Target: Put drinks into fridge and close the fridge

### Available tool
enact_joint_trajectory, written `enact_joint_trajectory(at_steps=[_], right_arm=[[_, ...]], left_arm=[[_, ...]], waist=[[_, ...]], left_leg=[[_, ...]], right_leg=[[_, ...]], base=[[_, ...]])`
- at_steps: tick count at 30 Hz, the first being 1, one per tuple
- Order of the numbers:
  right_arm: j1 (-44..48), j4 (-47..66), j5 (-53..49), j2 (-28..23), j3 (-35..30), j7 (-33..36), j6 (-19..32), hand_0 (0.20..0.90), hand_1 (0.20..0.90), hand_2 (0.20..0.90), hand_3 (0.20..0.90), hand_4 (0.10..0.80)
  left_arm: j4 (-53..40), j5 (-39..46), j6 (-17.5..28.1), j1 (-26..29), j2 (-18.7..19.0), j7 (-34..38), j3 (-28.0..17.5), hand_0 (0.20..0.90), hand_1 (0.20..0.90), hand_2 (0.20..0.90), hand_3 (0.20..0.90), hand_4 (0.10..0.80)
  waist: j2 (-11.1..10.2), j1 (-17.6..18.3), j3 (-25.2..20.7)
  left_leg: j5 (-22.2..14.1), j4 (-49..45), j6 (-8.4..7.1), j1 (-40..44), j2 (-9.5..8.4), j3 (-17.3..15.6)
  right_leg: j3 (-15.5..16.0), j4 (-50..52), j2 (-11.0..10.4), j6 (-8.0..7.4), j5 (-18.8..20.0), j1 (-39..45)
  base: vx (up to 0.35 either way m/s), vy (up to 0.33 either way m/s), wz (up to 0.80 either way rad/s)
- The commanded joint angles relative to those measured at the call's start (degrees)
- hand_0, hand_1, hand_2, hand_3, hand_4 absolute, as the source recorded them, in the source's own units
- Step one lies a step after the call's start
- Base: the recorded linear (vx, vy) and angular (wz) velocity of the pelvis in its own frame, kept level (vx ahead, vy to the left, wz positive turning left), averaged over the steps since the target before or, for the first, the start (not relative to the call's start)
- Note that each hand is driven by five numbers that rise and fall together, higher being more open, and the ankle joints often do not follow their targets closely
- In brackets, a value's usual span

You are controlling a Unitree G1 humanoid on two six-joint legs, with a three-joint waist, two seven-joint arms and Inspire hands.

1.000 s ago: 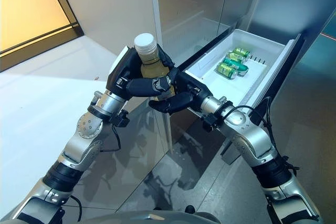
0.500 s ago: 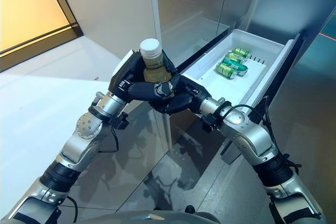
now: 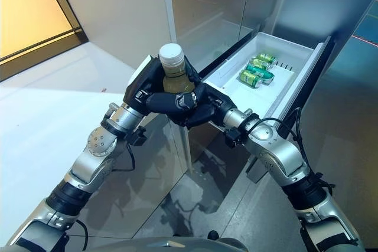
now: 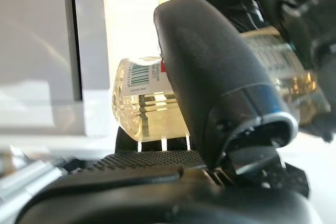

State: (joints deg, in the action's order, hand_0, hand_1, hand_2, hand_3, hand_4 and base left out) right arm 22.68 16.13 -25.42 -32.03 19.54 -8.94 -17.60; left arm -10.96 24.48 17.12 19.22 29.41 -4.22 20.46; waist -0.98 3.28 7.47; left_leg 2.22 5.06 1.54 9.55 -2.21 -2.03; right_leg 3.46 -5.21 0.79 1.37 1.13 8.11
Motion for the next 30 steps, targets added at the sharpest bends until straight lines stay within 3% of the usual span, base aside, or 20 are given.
enact_joint_trajectory(at_steps=[1, 9, 20, 25, 30], right_arm=[[11.0, -0.7, 15.7, 1.5, -6.5, 11.3, 10.1, 0.3, 0.3, 0.3, 0.2, 0.1], [12.8, -3.1, 19.6, -1.3, -10.9, 20.1, 10.9, 0.3, 0.3, 0.3, 0.2, 0.1], [13.0, -10.3, 25.2, -2.7, -13.6, 28.7, 14.2, 0.3, 0.3, 0.3, 0.2, 0.1], [14.4, -13.9, 26.5, -3.8, -14.5, 33.3, 15.9, 0.3, 0.3, 0.3, 0.2, 0.1], [18.3, -19.7, 27.0, -6.5, -14.4, 37.3, 15.4, 0.3, 0.3, 0.3, 0.2, 0.1]], left_arm=[[-7.6, -0.6, 15.1, 13.5, -4.7, 4.1, -0.5, 0.9, 0.9, 0.9, 0.9, 0.8], [-11.6, -3.7, 17.8, 12.0, -6.5, 9.1, -4.7, 0.9, 0.9, 0.9, 0.9, 0.8], [-12.0, -0.7, 16.1, 11.9, -6.4, 8.8, -5.9, 0.9, 0.9, 0.9, 0.9, 0.8], [-11.1, 14.4, 8.9, 9.1, -7.6, -2.3, -5.5, 0.9, 0.9, 0.9, 0.9, 0.8], [-10.2, 33.4, -3.8, 4.1, -10.3, -17.8, -4.1, 0.9, 0.9, 0.9, 0.9, 0.8]], waist=[[-1.3, -0.4, -6.4], [-1.5, -1.3, -6.0], [-1.5, -2.1, -6.0], [-1.5, -3.0, -5.8], [-1.5, -4.8, -5.4]], left_leg=[[-2.8, -0.1, 0.61, -0.8, -1.1, -0.7], [-2.7, -0.1, 0.45, -0.9, -1.2, 0.6], [-2.9, -0.2, 0.33, -0.9, -1.29, 1.9], [-2.9, -0.4, 0.32, -0.9, -1.32, 2.4], [-2.9, -0.7, 0.02, -1.0, -1.13, 2.5]], right_leg=[[-2.2, 0.7, -0.4, -3.2, 1.6, -0.9], [-1.9, 1.0, -0.3, -3.05, 1.4, -0.8], [-0.9, 0.8, -0.4, -3.01, 1.2, -0.4], [-0.2, 0.7, -0.5, -2.96, 1.1, -0.2], [1.3, 0.5, -0.7, -2.7, 1.2, 0.1]], base=[[0.0, -0.014, -0.03], [-0.001, -0.004, 0.0], [-0.001, -0.007, 0.02], [0.004, -0.021, 0.05], [0.015, -0.022, 0.14]])
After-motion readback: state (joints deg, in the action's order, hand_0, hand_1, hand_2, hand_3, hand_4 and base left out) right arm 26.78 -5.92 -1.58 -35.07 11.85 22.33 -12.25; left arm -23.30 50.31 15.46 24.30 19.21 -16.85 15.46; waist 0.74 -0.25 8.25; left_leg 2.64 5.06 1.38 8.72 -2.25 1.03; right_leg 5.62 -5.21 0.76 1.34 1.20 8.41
